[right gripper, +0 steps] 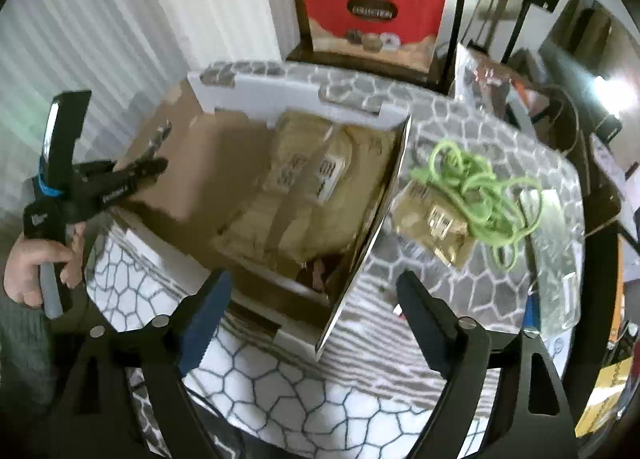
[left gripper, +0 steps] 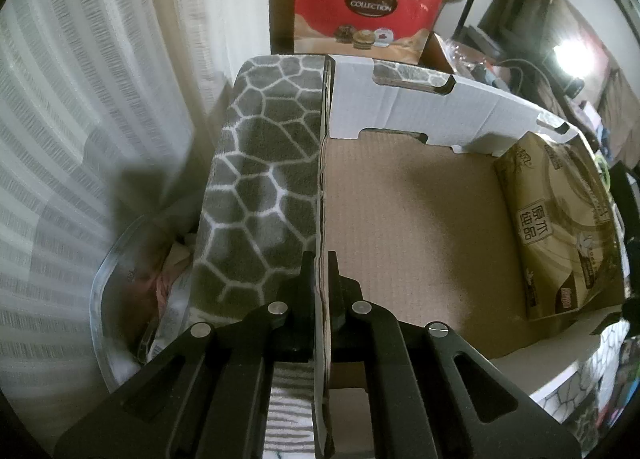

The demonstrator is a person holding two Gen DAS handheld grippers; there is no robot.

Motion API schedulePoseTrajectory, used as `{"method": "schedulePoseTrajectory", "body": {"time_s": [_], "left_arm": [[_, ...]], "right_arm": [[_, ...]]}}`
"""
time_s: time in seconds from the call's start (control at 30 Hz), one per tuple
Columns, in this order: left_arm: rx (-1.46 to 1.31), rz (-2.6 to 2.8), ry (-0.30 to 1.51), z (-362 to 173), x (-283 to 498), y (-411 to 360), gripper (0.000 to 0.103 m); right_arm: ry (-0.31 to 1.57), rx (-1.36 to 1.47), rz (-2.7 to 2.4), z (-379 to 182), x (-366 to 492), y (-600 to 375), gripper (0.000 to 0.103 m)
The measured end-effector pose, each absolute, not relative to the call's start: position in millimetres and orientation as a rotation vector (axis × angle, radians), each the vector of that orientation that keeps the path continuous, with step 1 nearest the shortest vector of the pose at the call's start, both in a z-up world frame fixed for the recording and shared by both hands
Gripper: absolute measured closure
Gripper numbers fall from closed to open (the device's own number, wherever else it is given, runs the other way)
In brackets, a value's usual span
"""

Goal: Organize objects
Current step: 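Move the right tool to the lime-green cable and grasp it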

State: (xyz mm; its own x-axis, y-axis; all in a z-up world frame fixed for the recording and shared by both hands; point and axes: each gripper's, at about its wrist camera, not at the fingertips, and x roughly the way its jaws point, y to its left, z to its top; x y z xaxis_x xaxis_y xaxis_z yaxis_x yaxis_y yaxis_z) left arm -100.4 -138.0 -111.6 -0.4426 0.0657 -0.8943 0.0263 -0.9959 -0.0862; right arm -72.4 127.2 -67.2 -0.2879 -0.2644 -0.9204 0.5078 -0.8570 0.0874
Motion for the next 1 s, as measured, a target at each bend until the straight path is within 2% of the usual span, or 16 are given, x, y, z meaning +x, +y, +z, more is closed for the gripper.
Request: {"method": "schedulePoseTrajectory", "body": {"time_s": [0.43,0.6,0.77,1.0], "left_arm": [[-1.645,2.644,-0.134,-112.2,-99.9,-139.0,0.1],[-1.645,2.645,-0.131,-112.1,-100.0,-139.0,0.1],[-1.646,2.645,-0.134,-112.1,-99.8,-139.1,0.1],[-1.646,2.647,-0.137,-111.3,-99.0,-137.8,0.1]], "right_arm": [[0.257,1.657,-2.135,-107.1,-99.2,129.2,0.015],[0.086,1.668,-2.179,-108.9,-109.1,141.3,0.015],[0.029,1.634,-2.198,-101.2,-112.4,147.6,0.015],[0.071,1.533,-2.22,-64.1,-97.1,170.7,0.015]]}}
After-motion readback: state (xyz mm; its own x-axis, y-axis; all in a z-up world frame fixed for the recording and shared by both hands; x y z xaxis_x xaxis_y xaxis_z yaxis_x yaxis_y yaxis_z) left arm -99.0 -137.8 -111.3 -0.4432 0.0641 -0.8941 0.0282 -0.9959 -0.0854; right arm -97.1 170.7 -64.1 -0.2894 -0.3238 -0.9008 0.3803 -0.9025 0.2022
